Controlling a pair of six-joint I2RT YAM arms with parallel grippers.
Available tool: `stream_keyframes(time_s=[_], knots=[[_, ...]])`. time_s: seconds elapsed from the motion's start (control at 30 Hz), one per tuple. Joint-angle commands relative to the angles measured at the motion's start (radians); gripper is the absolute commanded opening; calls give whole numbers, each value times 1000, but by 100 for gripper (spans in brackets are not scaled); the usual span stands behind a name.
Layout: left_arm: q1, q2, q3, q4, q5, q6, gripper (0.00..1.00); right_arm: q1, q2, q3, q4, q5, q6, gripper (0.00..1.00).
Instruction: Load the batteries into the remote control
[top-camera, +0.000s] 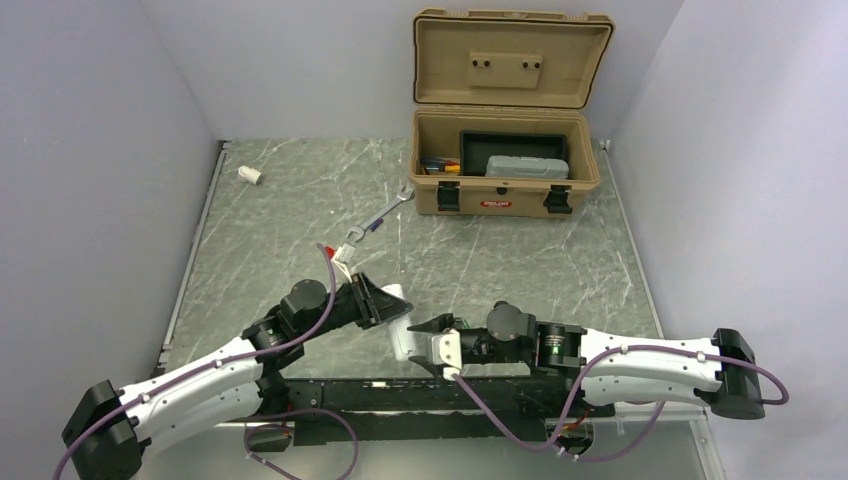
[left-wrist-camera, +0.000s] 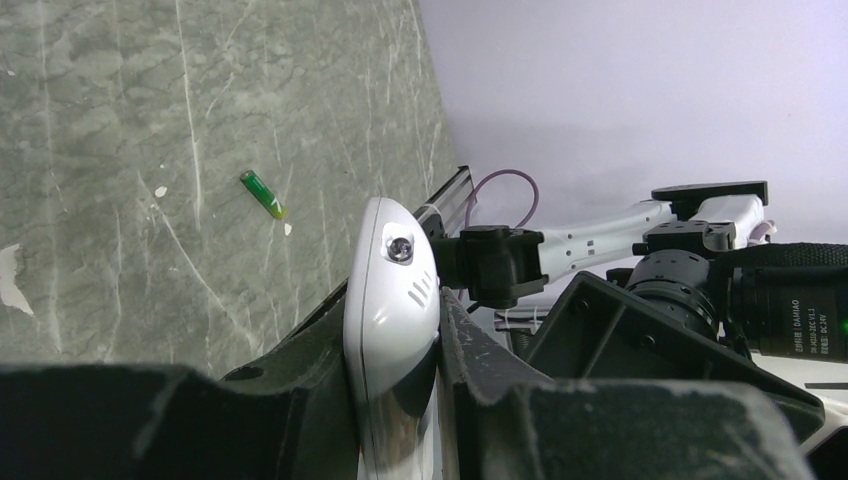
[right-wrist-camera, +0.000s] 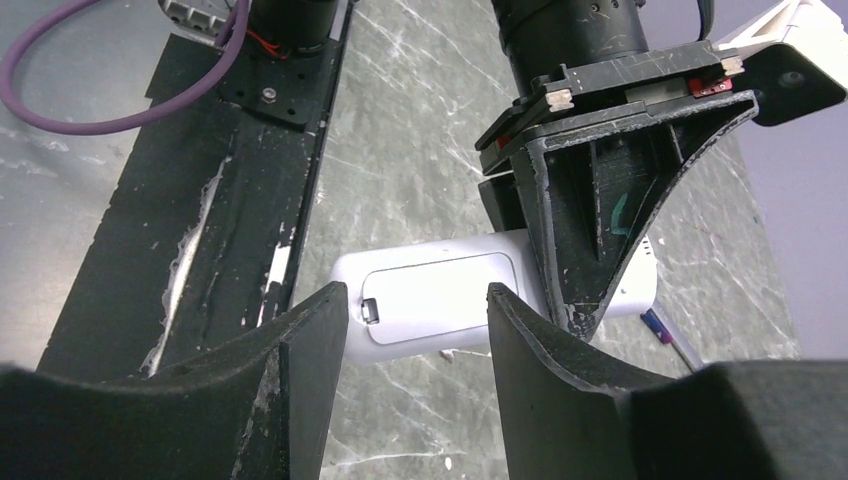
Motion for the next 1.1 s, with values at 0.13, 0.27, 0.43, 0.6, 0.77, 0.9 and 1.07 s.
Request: stream_keyframes(time_s=[0.13, 0.27, 0.43, 0.6, 0.77, 0.9, 1.07], knots=[[-2, 1, 12, 92, 35, 13, 0, 4, 13, 25, 55, 30, -41, 54], [-2, -6, 12, 84, 30, 14, 0, 5, 22, 29, 46, 15, -45, 54], [-2, -3, 12, 86, 34, 14, 0, 5, 30, 29, 40, 26, -55, 54], [-2, 1, 14, 89, 36, 16, 0, 5, 28, 29, 40, 49, -68, 54], [-2, 5, 14, 95, 38, 16, 0, 4, 32, 31, 22, 71, -86, 54], [-3, 8, 12, 102, 40, 12, 0, 5, 37, 30, 24, 75, -89, 54], [-2, 7, 9, 97, 39, 15, 0, 4, 38, 29, 36, 90, -96, 54]])
